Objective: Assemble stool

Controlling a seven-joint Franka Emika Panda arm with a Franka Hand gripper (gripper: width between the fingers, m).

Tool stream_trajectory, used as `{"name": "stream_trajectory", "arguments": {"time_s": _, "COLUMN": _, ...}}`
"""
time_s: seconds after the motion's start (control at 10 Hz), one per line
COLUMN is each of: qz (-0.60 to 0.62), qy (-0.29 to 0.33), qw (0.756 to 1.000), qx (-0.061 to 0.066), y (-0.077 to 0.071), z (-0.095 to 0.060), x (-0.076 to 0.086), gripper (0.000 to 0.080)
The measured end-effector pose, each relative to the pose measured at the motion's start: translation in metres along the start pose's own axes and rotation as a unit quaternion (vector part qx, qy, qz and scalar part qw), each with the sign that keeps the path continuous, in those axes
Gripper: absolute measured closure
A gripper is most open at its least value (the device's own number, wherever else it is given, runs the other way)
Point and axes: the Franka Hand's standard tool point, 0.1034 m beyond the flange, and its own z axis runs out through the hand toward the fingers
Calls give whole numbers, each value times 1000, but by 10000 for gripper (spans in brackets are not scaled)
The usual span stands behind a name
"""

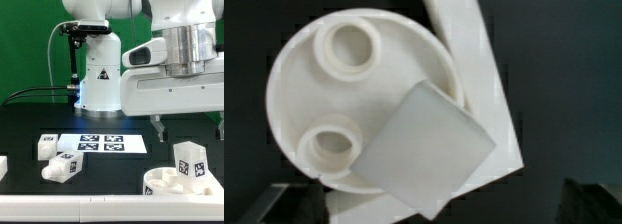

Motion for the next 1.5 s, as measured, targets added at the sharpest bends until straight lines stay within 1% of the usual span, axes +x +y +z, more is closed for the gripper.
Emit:
{"name": "stream_trajectory", "arguments": {"time_s": 0.1, "qz": -42, "qy": 0, "qw": 999, "qx": -5, "y": 1, "z": 0, "x": 0, "gripper": 151}}
{"name": "stream_trajectory", "arguments": {"time_s": 0.2, "qz": -132, "qy": -9, "qw": 990, "qx": -41, "y": -1, "z": 4, "x": 0, "gripper": 151}}
{"name": "stream_trajectory", "arguments": {"time_s": 0.3, "qz": -194, "qy": -19, "qw": 979, "qx": -63, "y": -7, "z": 9, "x": 1, "gripper": 151}}
{"name": "stream_trajectory", "arguments": {"time_s": 0.4, "qz": -258, "qy": -30, "qw": 963, "qx": -73, "y": -4, "z": 17, "x": 3, "gripper": 151}}
{"name": "stream_trajectory", "arguments": {"time_s": 0.5, "qz": -295, "qy": -48, "qw": 951, "qx": -80, "y": 0, "z": 23, "x": 4, "gripper": 151}}
{"name": "stream_trajectory", "arguments": {"time_s": 0.6, "qz": -294, "qy": -71, "qw": 950, "qx": -83, "y": -2, "z": 27, "x": 6, "gripper": 151}}
{"name": "stream_trajectory", "arguments": {"time_s": 0.7, "qz": -306, "qy": -67, "qw": 946, "qx": -83, "y": -4, "z": 33, "x": 10, "gripper": 151}}
{"name": "stream_trajectory", "arguments": {"time_s": 0.8, "qz": -305, "qy": -63, "qw": 947, "qx": -84, "y": -6, "z": 43, "x": 7, "gripper": 151}}
{"name": "stream_trajectory", "arguments": {"time_s": 0.9, "qz": -292, "qy": -51, "qw": 951, "qx": -84, "y": -9, "z": 50, "x": 4, "gripper": 151}}
{"name": "stream_trajectory", "arguments": {"time_s": 1.0, "qz": -284, "qy": -53, "qw": 954, "qx": -84, "y": -8, "z": 49, "x": 3, "gripper": 151}}
{"name": "stream_trajectory", "arguments": {"time_s": 1.1, "qz": -282, "qy": -52, "qw": 954, "qx": -84, "y": -7, "z": 49, "x": 4, "gripper": 278}}
{"name": "stream_trajectory", "arguments": {"time_s": 1.2, "qz": -246, "qy": -49, "qw": 964, "qx": -86, "y": -7, "z": 49, "x": 4, "gripper": 413}}
{"name": "stream_trajectory", "arguments": {"time_s": 1.3, "qz": -207, "qy": -46, "qw": 973, "qx": -87, "y": -7, "z": 50, "x": 4, "gripper": 413}}
{"name": "stream_trajectory", "arguments": {"time_s": 1.4, "qz": -157, "qy": -41, "qw": 983, "qx": -90, "y": -6, "z": 50, "x": 4, "gripper": 466}}
{"name": "stream_trajectory", "arguments": {"time_s": 1.5, "qz": -137, "qy": -39, "qw": 986, "qx": -91, "y": -5, "z": 49, "x": 5, "gripper": 466}}
